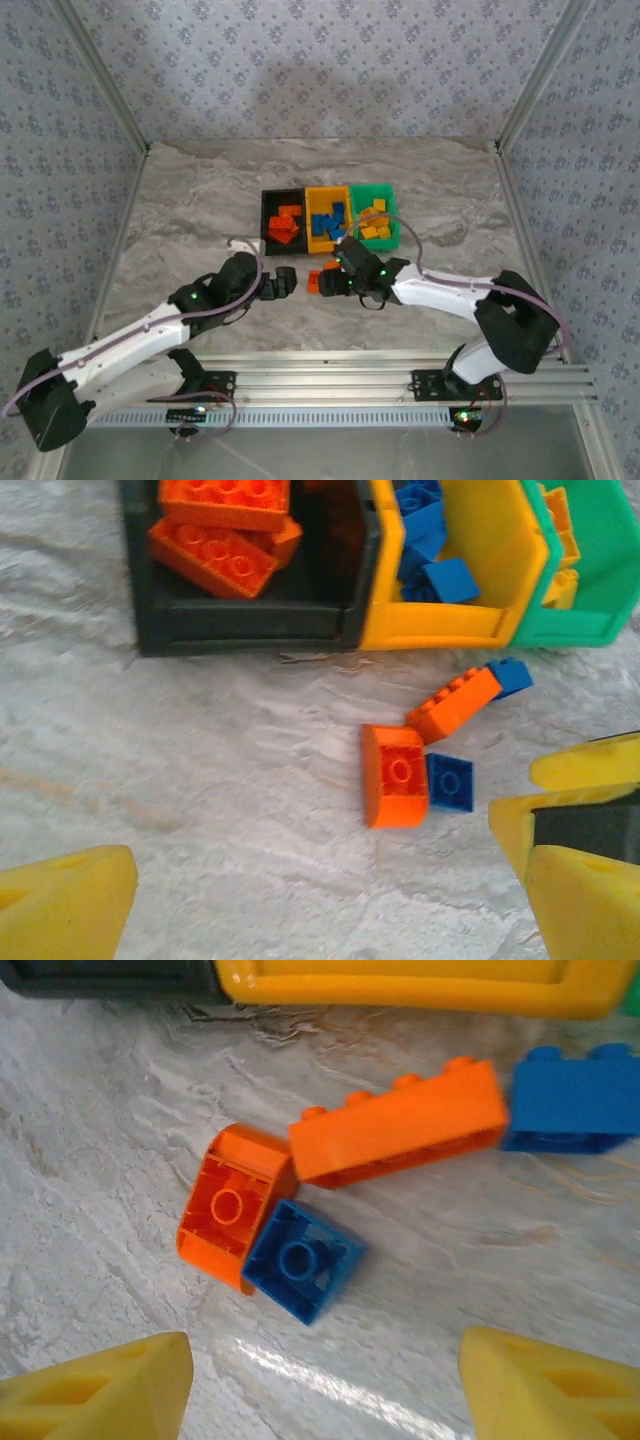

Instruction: Sort the legos into containers by color

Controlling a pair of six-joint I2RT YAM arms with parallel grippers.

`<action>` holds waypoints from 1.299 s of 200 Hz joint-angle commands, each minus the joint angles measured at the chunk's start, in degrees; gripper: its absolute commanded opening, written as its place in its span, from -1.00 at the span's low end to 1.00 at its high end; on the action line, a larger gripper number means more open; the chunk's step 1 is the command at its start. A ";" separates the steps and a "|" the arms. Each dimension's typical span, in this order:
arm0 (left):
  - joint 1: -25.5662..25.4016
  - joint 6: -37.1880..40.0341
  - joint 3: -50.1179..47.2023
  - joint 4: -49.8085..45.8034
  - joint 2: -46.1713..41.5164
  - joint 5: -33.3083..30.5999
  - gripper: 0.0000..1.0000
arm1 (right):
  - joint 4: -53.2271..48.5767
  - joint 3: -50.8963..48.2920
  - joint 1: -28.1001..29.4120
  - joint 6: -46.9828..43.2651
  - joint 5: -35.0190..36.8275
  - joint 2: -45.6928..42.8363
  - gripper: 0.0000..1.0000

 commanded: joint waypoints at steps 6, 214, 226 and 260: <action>-0.03 -4.30 -1.76 -4.02 -5.93 -4.43 0.99 | -2.02 3.27 0.56 -0.14 4.14 4.54 0.36; 1.79 -5.87 -4.19 -6.15 -11.20 -7.26 0.99 | -11.99 -2.19 -2.80 4.51 2.70 -8.65 0.51; 1.86 -6.04 -4.32 -6.41 -11.19 -7.26 0.99 | -10.87 -1.01 -2.31 3.43 1.80 -5.86 0.51; 2.10 -6.52 -4.58 -7.94 -11.78 -7.61 0.99 | -12.07 2.36 -1.91 0.97 2.36 0.72 0.49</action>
